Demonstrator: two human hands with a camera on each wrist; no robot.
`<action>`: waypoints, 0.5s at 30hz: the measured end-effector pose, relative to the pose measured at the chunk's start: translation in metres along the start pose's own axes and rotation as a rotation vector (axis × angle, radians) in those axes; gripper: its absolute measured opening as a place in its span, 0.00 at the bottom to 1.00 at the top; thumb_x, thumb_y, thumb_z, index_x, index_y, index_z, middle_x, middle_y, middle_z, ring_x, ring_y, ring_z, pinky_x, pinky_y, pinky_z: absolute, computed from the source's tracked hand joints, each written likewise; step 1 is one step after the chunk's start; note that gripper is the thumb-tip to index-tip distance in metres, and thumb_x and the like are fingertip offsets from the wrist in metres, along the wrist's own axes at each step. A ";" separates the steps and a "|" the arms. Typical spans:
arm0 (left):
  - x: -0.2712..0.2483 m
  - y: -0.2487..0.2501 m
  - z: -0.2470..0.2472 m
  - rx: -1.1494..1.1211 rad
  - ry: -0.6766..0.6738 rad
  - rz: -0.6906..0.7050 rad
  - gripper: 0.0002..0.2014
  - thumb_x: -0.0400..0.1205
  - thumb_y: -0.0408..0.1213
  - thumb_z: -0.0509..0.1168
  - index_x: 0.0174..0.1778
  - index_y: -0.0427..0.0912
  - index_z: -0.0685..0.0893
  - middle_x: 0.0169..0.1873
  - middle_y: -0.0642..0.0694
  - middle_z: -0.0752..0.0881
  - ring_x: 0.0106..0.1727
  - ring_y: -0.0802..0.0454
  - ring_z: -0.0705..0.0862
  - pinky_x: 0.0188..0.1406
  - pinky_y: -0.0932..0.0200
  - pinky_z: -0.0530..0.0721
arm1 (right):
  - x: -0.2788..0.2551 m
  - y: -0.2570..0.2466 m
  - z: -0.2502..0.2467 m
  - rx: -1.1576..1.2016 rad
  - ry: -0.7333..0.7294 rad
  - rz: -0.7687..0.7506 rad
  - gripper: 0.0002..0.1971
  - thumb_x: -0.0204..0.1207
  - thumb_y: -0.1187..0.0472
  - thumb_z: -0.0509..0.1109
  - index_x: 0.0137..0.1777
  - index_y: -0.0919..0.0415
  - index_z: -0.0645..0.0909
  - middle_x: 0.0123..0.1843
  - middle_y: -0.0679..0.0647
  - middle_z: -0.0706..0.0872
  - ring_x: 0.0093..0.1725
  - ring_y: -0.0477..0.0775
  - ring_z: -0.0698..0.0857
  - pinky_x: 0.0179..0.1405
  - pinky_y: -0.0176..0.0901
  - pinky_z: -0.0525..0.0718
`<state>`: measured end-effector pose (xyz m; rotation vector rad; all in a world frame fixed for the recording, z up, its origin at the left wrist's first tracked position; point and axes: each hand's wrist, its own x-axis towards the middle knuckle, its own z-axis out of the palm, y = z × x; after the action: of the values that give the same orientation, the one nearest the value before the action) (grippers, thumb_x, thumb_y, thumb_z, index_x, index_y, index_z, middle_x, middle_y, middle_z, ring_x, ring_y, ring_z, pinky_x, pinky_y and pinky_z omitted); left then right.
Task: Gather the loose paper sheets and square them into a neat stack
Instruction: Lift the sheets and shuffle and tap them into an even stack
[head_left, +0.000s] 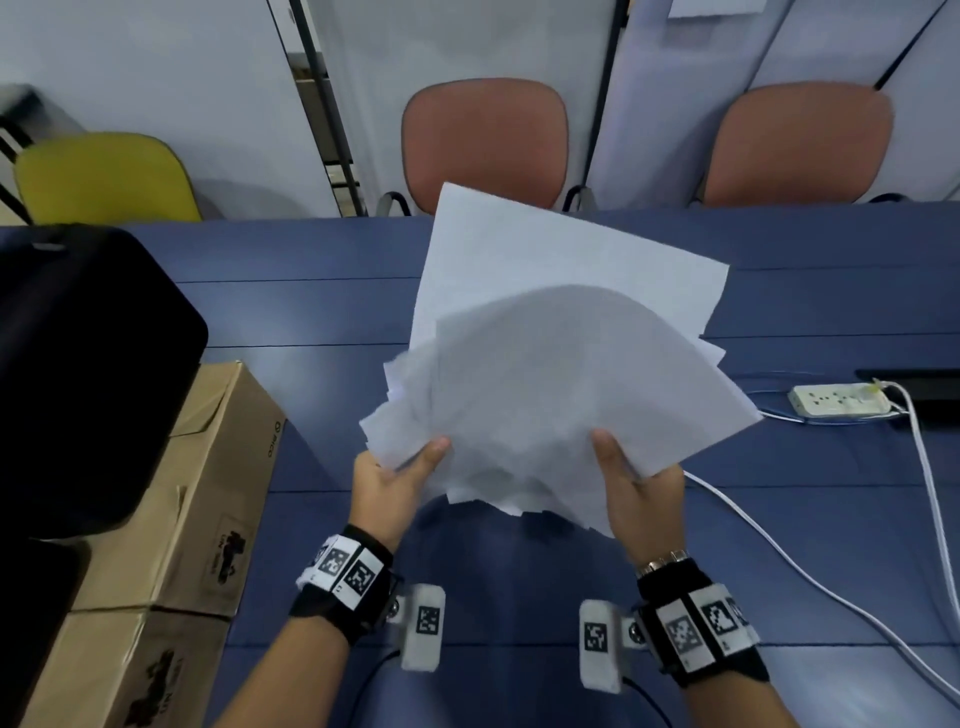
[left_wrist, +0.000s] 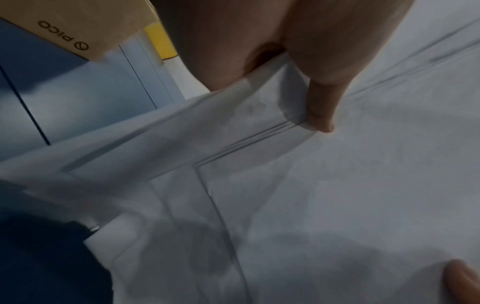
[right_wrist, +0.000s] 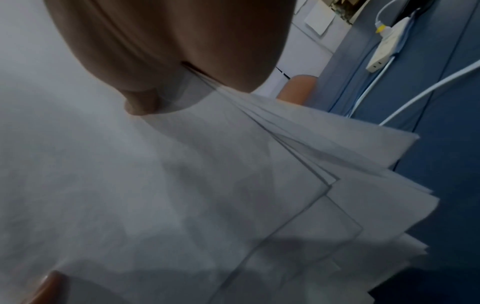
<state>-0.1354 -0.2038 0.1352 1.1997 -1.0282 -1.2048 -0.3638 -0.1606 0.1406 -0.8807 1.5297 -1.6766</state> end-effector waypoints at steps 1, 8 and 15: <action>-0.001 -0.001 0.001 -0.007 -0.002 -0.003 0.11 0.77 0.23 0.74 0.50 0.42 0.89 0.42 0.56 0.95 0.46 0.59 0.93 0.43 0.65 0.88 | -0.001 0.001 -0.002 0.000 0.001 -0.009 0.14 0.75 0.62 0.77 0.57 0.68 0.87 0.42 0.32 0.92 0.47 0.30 0.89 0.45 0.25 0.83; 0.006 -0.003 -0.002 0.038 -0.070 -0.009 0.14 0.75 0.20 0.75 0.45 0.45 0.90 0.39 0.58 0.95 0.42 0.61 0.93 0.41 0.64 0.88 | 0.007 0.008 -0.014 -0.048 -0.157 0.021 0.15 0.69 0.74 0.80 0.51 0.57 0.87 0.45 0.43 0.94 0.48 0.41 0.91 0.45 0.32 0.86; 0.011 -0.007 -0.015 0.046 -0.143 0.034 0.20 0.70 0.17 0.78 0.50 0.45 0.90 0.47 0.50 0.95 0.51 0.51 0.93 0.51 0.53 0.92 | 0.010 0.005 -0.020 -0.008 -0.206 -0.009 0.17 0.65 0.78 0.80 0.54 0.68 0.86 0.44 0.41 0.94 0.46 0.42 0.91 0.45 0.34 0.86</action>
<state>-0.1203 -0.2130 0.1263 1.1397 -1.1838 -1.2604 -0.3861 -0.1583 0.1345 -1.0320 1.3955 -1.5341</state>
